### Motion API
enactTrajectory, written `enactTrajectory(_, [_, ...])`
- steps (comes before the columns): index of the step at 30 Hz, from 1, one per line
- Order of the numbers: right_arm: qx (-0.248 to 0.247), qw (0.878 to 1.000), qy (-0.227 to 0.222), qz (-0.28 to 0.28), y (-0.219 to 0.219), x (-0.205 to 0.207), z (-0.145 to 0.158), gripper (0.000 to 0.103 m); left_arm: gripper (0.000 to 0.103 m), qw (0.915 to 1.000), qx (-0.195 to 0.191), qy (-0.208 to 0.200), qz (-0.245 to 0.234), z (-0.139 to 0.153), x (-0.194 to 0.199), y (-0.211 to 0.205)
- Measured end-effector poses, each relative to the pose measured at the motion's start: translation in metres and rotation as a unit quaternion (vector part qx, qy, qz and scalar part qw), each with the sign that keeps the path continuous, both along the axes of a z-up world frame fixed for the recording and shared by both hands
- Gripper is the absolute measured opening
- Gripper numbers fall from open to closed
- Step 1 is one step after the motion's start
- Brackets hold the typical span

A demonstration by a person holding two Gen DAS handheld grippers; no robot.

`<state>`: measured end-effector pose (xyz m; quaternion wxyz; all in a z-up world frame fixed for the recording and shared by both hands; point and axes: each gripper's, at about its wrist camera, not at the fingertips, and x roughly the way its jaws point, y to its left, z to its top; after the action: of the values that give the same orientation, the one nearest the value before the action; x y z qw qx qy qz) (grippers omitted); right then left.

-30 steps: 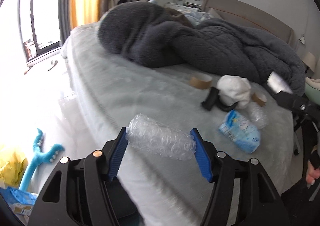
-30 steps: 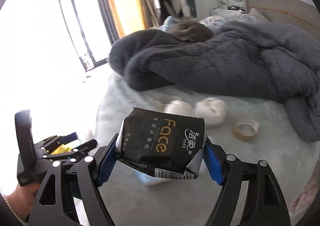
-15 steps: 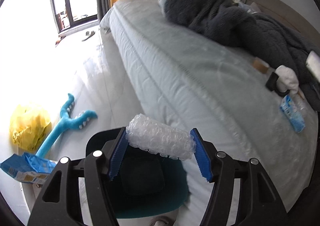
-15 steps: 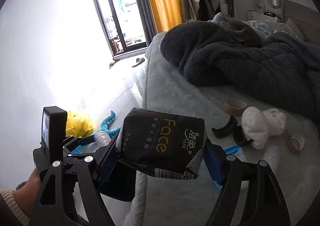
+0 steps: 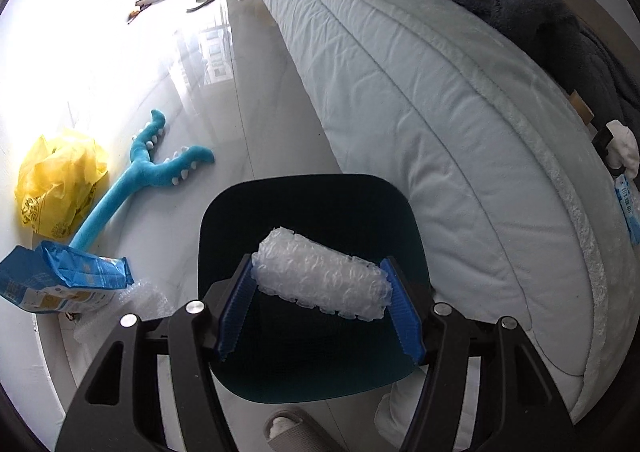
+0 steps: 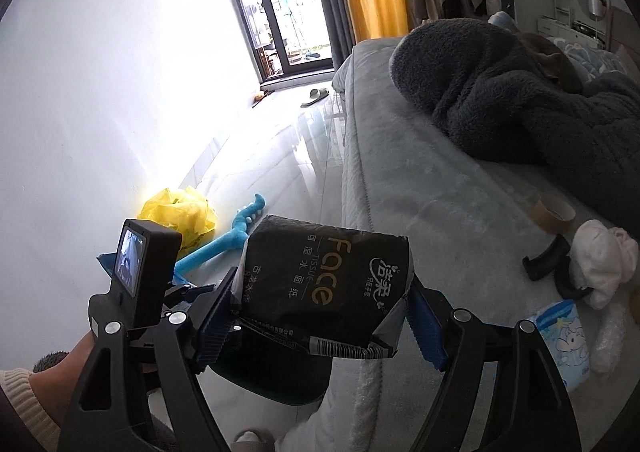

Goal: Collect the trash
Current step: 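Carry both items to the teal bin and open left gripper over it, then lower the tissue pack into the bin and open the right gripper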

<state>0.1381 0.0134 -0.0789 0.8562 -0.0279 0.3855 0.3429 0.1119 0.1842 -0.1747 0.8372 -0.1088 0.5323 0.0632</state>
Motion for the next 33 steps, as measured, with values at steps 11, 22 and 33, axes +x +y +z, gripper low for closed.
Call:
enactTrajectory(11, [-0.004,0.999,0.042,0.02,0.031,0.004,-0.029,0.078,0.068,0.9977,-0.038,0.054,0.016,-0.035,-0.007,0.029])
enactTrajectory(22, [-0.013,0.996,0.081,0.034,0.074,0.009,-0.063,0.078,0.085,0.9993,-0.019,-0.004,0.032,-0.004,-0.034,0.061])
enactTrajectory(33, [-0.065,0.99,0.107,0.057,0.117,0.004,-0.109,0.078,0.085,0.992,0.028,-0.109,0.058,0.052,-0.064,0.086])
